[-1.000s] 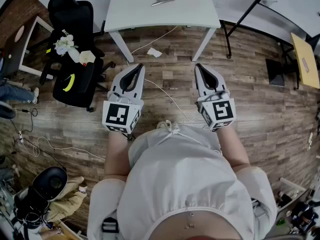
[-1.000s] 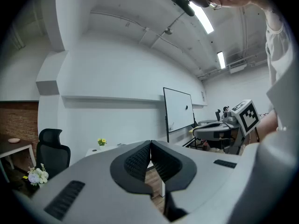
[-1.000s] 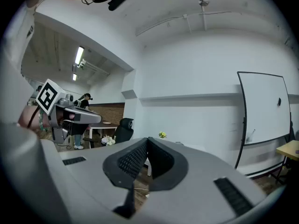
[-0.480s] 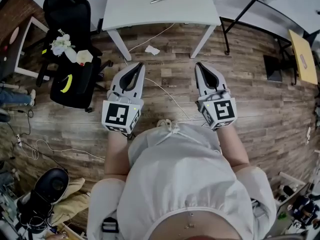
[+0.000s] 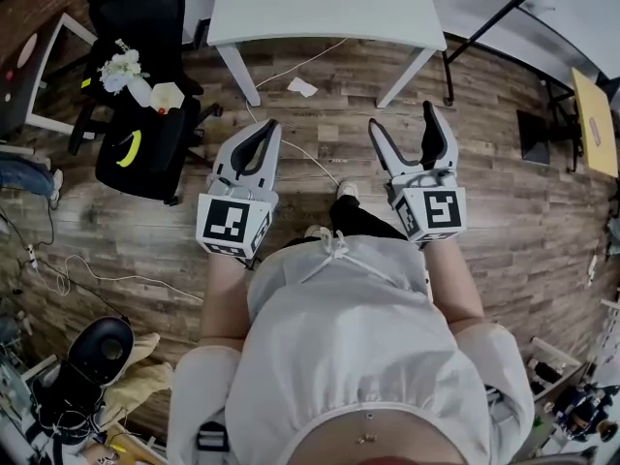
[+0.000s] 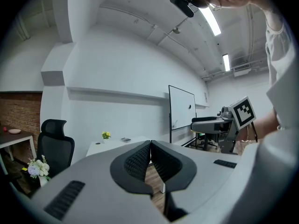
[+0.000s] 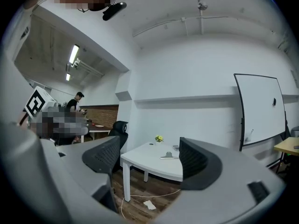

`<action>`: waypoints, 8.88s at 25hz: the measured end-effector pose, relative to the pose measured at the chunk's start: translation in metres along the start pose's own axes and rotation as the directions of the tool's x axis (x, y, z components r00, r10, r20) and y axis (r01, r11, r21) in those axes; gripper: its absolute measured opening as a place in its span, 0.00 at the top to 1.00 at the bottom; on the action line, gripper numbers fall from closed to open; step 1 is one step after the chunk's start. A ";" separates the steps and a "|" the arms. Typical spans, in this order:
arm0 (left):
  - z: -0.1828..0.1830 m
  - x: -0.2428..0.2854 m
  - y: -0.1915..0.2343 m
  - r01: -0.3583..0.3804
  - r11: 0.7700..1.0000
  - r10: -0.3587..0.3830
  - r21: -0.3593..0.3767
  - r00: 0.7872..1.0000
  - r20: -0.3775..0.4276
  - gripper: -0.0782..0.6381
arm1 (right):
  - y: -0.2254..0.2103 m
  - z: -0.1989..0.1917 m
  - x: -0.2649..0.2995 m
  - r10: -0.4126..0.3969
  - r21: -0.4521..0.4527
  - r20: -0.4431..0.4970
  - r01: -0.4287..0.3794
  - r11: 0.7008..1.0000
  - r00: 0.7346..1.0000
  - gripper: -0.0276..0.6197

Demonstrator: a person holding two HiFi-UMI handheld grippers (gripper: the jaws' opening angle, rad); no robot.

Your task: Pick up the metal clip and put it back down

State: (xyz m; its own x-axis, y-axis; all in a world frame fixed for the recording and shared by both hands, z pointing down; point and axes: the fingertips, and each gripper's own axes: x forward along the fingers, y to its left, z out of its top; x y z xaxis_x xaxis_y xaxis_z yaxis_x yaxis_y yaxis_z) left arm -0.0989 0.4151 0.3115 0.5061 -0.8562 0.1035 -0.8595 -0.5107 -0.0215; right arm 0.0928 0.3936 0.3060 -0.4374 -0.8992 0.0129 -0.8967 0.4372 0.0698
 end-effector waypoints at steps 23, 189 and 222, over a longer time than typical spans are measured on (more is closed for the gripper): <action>0.018 0.262 0.087 -0.196 0.980 0.197 0.031 0.980 -0.042 0.87 | -0.182 -0.050 0.260 0.187 0.063 -0.075 -0.183 0.981 0.979 0.35; -0.095 0.566 0.353 0.025 0.989 -0.064 -0.145 0.959 -0.275 0.87 | -0.214 -0.338 0.602 0.035 0.102 -0.796 0.078 0.992 0.604 0.49; 0.038 0.541 0.305 -0.007 0.998 0.010 0.068 0.999 -0.048 0.87 | -0.276 -0.045 0.558 -0.046 -0.005 -0.161 0.046 0.999 0.986 0.95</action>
State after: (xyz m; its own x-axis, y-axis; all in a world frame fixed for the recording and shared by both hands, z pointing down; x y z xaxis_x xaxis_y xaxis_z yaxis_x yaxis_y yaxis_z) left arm -0.0846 -0.2067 0.3235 0.4933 -0.8567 0.1506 -0.8562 -0.5088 -0.0901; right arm 0.0997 -0.2295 0.3390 -0.3788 -0.9098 0.1698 -0.9155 0.3952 0.0754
